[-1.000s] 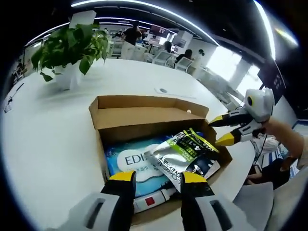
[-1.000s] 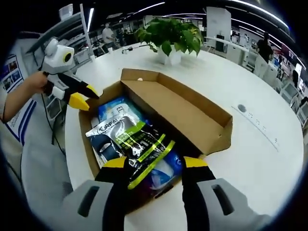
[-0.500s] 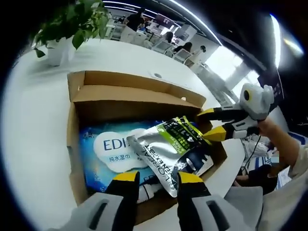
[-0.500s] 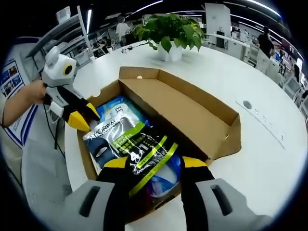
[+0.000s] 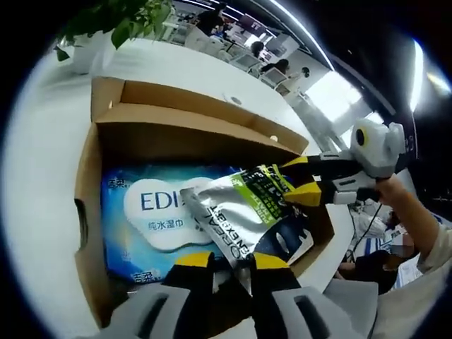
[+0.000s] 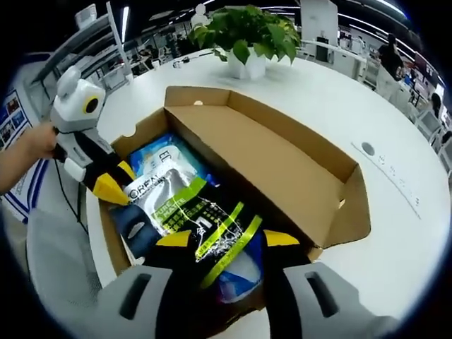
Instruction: Operate the shoe box by opening the lid, removing the specified soft item, and placing it in the target area until the item is outside and the box remains undamaged.
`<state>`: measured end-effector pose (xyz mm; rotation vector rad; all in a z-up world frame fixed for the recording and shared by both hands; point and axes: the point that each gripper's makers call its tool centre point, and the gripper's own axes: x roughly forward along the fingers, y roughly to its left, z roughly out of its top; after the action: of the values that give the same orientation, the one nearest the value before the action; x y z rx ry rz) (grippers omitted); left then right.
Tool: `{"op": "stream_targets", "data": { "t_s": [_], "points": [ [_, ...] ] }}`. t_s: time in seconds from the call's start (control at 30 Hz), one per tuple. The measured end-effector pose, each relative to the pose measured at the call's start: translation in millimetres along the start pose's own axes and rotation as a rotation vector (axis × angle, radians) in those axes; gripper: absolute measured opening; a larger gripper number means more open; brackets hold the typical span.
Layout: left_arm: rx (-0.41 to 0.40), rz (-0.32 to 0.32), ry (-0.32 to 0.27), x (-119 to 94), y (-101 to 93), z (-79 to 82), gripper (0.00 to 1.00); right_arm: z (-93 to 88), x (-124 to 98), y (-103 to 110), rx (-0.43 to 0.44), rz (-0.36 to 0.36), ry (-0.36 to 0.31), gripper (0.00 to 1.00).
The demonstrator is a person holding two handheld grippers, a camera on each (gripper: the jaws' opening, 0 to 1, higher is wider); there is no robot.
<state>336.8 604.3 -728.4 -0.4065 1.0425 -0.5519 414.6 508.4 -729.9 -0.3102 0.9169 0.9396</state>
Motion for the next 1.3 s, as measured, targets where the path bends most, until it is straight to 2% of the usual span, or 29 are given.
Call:
{"op": "stream_targets", "data": {
  "t_s": [0.1,0.2,0.23,0.37,0.47,0.6,0.7,1.0,1.3],
  "points": [
    [-0.025,-0.013,-0.001,1,-0.8,0.7,0.16,1.1,5,-2,0.047,0.008,0.007,0.34],
    [-0.05,-0.027,-0.003,2,-3.1,1.1,0.14,0.5,8,-2,0.149,0.033,0.007,0.3],
    [-0.051,-0.028,-0.003,3,-3.3,1.1,0.13,2.3,7,-5,0.128,0.023,0.0,0.29],
    [-0.038,-0.033,-0.009,3,-5.4,1.9,0.11,2.7,6,-6,0.137,0.014,-0.012,0.25],
    [-0.018,-0.026,-0.019,4,-5.4,1.9,0.05,3.9,6,-5,0.118,0.004,-0.026,0.22],
    [-0.016,-0.017,-0.023,4,-3.3,0.7,0.03,6.9,2,-7,0.104,-0.028,-0.042,0.11],
    [-0.008,-0.013,-0.034,2,-2.4,2.1,0.02,10.4,-3,-8,0.072,-0.017,-0.059,0.0],
    [0.022,0.021,-0.06,0,-2.6,6.0,0.0,12.8,-10,1,0.081,0.002,-0.078,0.0],
    [0.031,0.028,-0.105,-13,-5.6,18.1,0.0,21.5,-23,6,0.078,0.0,-0.121,0.0]
  ]
}}
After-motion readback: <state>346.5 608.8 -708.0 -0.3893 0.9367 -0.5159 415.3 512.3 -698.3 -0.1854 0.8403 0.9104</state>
